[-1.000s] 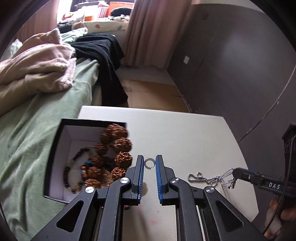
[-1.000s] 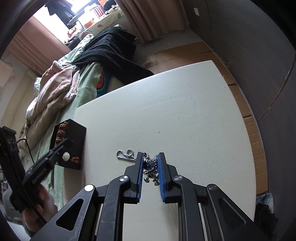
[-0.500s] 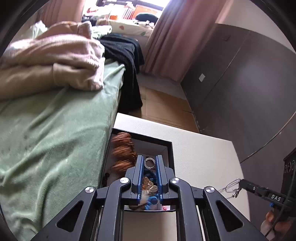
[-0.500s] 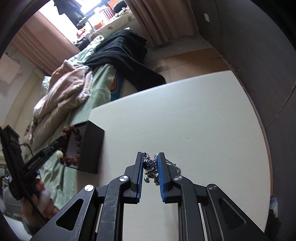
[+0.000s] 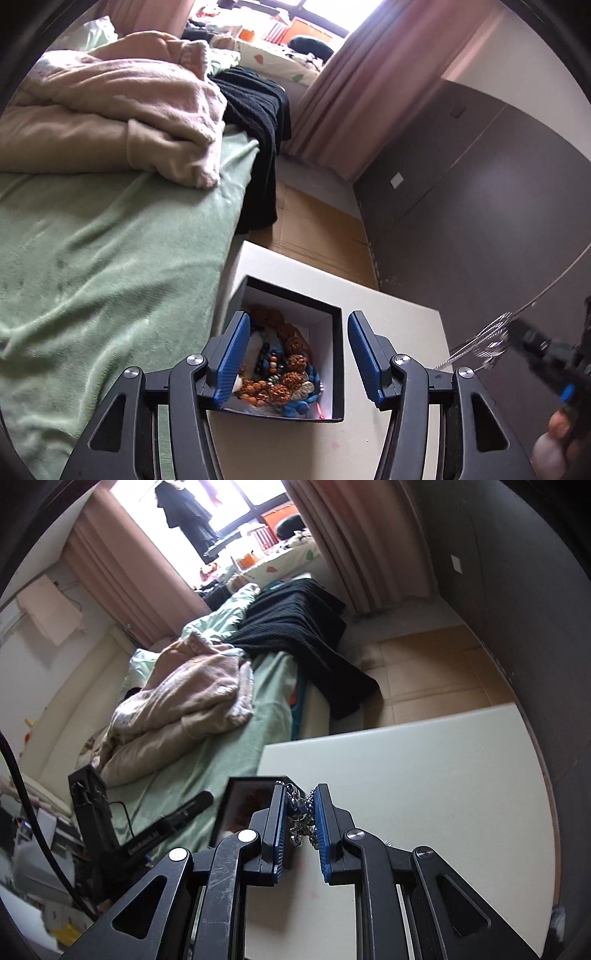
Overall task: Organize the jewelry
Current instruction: 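Drop the chain and ring into the black box and open both tools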
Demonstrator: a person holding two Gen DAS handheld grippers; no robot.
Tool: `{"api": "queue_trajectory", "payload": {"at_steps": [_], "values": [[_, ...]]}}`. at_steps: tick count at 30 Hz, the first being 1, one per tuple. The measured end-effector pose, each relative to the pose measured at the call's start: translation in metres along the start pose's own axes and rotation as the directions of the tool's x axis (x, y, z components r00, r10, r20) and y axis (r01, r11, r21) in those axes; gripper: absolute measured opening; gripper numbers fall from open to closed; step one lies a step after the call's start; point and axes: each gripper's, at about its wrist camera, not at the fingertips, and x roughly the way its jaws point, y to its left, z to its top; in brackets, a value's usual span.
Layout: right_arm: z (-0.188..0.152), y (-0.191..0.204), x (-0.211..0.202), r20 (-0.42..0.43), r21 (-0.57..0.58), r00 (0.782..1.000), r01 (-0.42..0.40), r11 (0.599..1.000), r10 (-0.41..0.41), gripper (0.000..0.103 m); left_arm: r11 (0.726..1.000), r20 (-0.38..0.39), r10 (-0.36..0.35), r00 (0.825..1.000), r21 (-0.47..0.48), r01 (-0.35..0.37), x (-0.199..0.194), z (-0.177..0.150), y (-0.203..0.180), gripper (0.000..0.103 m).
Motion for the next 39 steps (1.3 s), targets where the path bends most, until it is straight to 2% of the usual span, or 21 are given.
{"api": "queue_trajectory", "payload": {"at_steps": [10, 18, 22, 30, 33, 35, 39], "values": [[0.041, 0.093, -0.017, 0.066, -0.141, 0.998, -0.001, 0.99, 0.01, 0.016, 0.998, 0.074, 0.015, 0.997, -0.056, -0.011, -0.028, 0.016, 0.026, 0.057], [0.052, 0.142, -0.01, 0.082, -0.212, 0.997, 0.004, 0.977, 0.013, 0.016, 0.993, 0.104, 0.004, 0.995, -0.122, 0.009, -0.043, 0.026, 0.053, 0.058], [0.049, 0.146, 0.009, 0.064, -0.218, 0.998, 0.011, 0.976, 0.003, 0.016, 0.988, 0.108, -0.002, 0.994, -0.155, 0.019, -0.048, 0.029, 0.066, 0.059], [0.029, 0.144, 0.063, -0.026, -0.186, 0.999, -0.04, 0.982, 0.036, 0.016, 0.984, 0.123, 0.009, 0.992, -0.178, 0.013, -0.056, 0.032, 0.077, 0.059], [0.017, 0.129, 0.093, -0.097, -0.143, 0.995, -0.028, 0.989, 0.014, 0.019, 0.984, 0.119, 0.019, 0.993, -0.178, 0.002, -0.056, 0.033, 0.079, 0.059], [0.011, 0.115, 0.105, -0.131, -0.106, 0.991, -0.024, 0.994, 0.009, 0.029, 0.985, 0.116, 0.023, 0.993, -0.175, -0.003, -0.056, 0.032, 0.079, 0.059], [0.001, 0.09, 0.103, -0.138, -0.059, 0.99, -0.017, 0.998, 0.008, 0.03, 0.989, 0.108, 0.027, 0.994, -0.148, -0.011, -0.053, 0.029, 0.07, 0.059]]}}
